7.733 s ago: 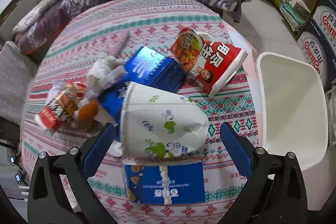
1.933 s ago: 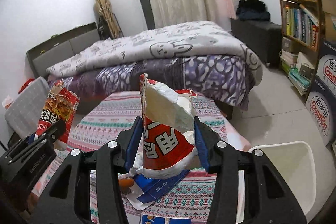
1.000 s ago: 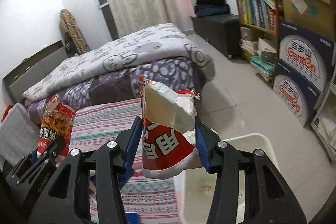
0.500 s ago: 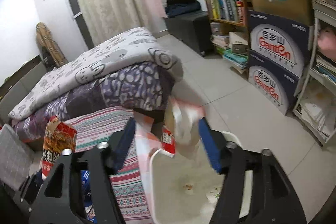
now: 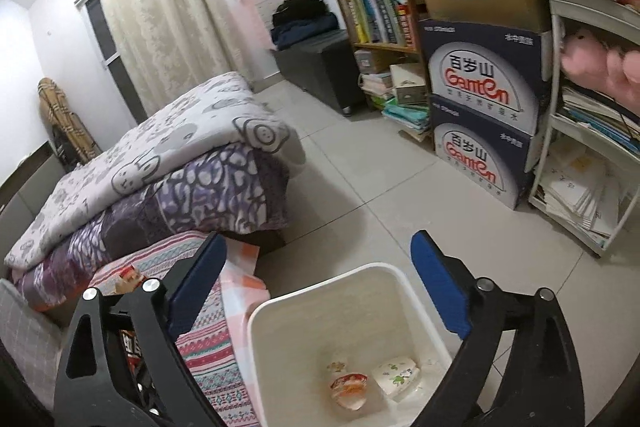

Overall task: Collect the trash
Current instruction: 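Carry both red bags over the white bin and open both tools, then grasp the grey plastic bag with the left tool while the right tool grasps the blue biscuit box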

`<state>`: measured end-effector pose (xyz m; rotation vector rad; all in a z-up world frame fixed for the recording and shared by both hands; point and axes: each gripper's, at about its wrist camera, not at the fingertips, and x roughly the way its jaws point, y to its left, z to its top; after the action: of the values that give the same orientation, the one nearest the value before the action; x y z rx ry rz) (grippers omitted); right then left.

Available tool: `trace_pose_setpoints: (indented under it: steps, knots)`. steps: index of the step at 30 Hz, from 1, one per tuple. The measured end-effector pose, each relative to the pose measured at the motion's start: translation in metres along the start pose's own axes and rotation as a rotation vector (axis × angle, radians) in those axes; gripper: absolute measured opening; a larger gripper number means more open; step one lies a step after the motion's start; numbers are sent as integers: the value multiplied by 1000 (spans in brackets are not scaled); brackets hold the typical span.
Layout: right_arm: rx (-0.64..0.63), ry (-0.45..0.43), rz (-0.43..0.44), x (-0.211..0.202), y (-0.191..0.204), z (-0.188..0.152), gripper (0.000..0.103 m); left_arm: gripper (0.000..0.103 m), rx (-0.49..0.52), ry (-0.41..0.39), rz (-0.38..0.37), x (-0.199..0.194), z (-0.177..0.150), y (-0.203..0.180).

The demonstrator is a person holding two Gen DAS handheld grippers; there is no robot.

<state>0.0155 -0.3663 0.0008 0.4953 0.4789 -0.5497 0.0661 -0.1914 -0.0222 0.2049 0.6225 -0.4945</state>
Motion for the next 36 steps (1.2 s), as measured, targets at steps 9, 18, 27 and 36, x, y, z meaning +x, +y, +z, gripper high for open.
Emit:
trace_pose_setpoints:
  steps: [9,18,27,36]
  knots:
    - [53,0,-48,0,-25,5,96,39,44,19,-42,11,-4,-24]
    - [103,32,-36,5,-33,5,96,66,144,36,-86,15,-14,-40]
    - [64,78,8,10,-6,-2,96,77,156,118,49,22,-9,-6]
    - [25,175,53,23,24,-18,96,77,7,277,165,35,-14,87]
